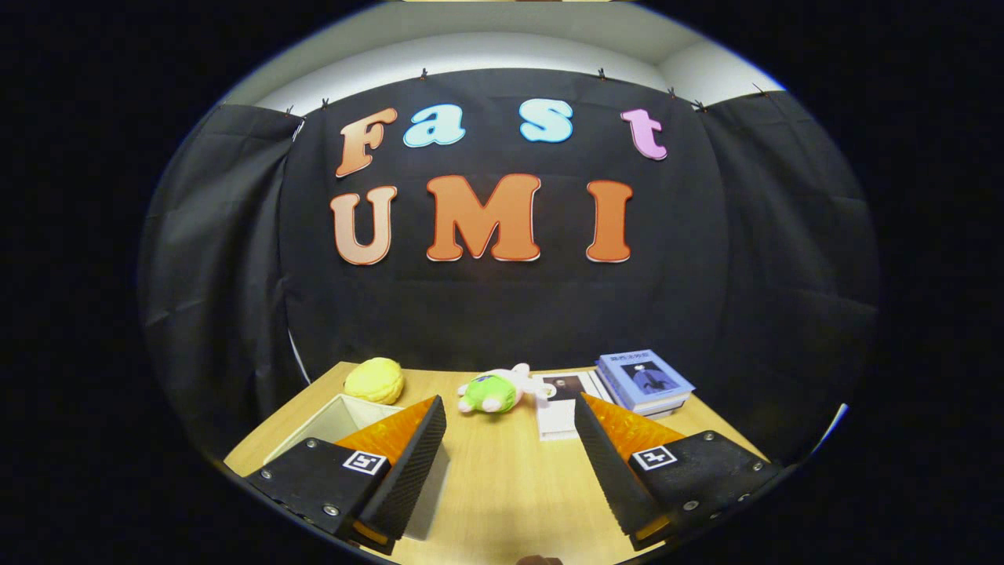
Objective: Open the storage box then place both shoes into the box .Put the left shoe in first, then the right shoe, with the right side of both shoes facing outward in a uniform manner.
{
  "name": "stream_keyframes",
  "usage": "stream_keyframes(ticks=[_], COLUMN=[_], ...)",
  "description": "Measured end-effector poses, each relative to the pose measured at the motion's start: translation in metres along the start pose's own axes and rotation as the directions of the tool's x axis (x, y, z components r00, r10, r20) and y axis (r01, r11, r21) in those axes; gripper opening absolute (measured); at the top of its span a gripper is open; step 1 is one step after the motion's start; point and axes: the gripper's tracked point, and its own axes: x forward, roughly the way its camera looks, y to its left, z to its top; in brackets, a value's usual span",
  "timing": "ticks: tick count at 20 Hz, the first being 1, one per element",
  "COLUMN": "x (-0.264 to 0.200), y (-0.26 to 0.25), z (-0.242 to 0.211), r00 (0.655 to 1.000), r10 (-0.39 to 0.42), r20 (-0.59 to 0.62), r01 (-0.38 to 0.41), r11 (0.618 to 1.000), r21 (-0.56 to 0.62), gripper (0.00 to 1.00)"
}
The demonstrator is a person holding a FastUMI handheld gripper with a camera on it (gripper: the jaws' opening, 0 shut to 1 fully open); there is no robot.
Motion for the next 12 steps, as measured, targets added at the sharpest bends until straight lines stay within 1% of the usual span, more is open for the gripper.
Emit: stream_keyframes(ticks=[2,5,8,12], x=[-0.013,-0.031,-0.050,-0.069], y=[-0.030,-0.071,-0.116,-0.160], z=[0.007,0.017,0.025,0.029], r00=[1.000,0.999,0.997,0.995], r10=[-0.018,-0.020,-0.045,-0.055], r20=[0.024,0.045,0.069,0.087], r01=[0.018,0.019,0.044,0.052], r11=[1.000,1.000,0.999,0.998], r21=[-0.004,0.020,0.018,0.043], gripper=[0.98,0.98,0.98,0.98])
